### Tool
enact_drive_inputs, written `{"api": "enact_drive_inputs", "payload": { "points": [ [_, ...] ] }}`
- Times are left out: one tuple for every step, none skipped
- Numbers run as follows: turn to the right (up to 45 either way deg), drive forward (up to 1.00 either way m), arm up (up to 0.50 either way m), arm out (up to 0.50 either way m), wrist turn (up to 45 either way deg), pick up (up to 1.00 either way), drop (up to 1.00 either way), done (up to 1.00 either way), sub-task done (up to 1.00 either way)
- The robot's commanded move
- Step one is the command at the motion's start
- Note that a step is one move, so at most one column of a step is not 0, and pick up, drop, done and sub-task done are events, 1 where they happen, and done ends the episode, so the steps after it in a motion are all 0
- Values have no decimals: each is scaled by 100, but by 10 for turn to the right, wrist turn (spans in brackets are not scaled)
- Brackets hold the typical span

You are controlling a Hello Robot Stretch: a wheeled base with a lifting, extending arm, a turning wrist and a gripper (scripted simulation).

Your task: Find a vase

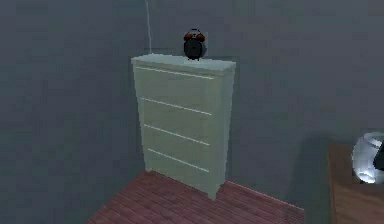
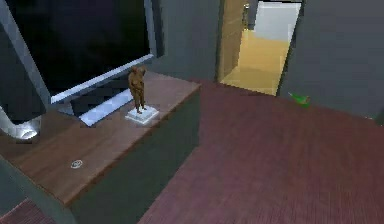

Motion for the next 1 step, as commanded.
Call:
{"api": "enact_drive_inputs", "payload": {
  "points": [
    [0, 40, 0, 0, 0, 0, 0, 0, 0]
  ]
}}
